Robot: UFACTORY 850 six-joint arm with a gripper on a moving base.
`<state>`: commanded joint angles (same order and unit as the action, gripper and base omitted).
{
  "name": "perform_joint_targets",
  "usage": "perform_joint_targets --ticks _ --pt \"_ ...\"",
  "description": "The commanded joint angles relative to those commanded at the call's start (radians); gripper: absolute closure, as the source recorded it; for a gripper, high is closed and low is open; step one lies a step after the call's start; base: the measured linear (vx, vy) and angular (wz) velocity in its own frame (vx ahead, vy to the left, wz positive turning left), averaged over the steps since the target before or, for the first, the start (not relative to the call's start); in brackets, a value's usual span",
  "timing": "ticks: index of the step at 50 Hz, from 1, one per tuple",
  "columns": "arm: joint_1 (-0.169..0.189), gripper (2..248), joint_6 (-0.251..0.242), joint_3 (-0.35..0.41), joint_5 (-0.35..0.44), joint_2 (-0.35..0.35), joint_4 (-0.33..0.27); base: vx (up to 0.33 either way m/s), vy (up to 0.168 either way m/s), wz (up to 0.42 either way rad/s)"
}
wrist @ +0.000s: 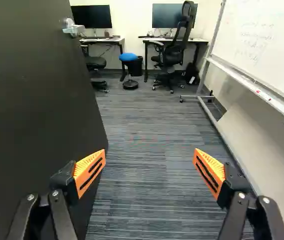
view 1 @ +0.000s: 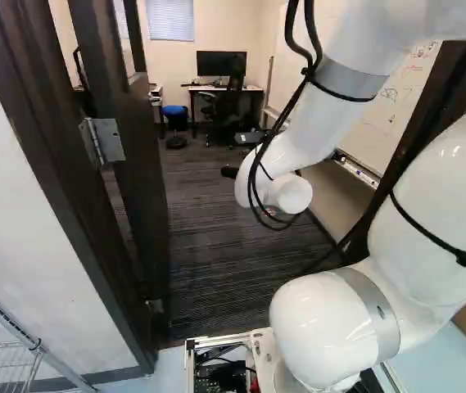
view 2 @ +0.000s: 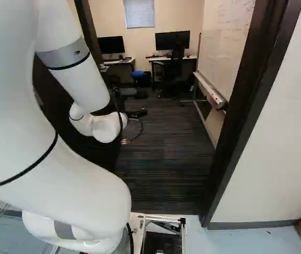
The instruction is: Open the door and move inside
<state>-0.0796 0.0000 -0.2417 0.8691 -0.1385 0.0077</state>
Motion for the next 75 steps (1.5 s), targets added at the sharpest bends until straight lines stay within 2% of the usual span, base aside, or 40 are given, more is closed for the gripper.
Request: perform_joint_targets --ticks 17,34,75 --pt "0.043 3 0.0 0.084 0.002 -0.076 -0.004 0.0 0.0 0.0" --pt "0.07 3 0.0 0.135 0.003 -0.124 -0.007 0.0 0.0 0.0" --pt "0.08 3 0.0 0.154 0.004 -0.141 -0.008 0.0 0.0 0.0"
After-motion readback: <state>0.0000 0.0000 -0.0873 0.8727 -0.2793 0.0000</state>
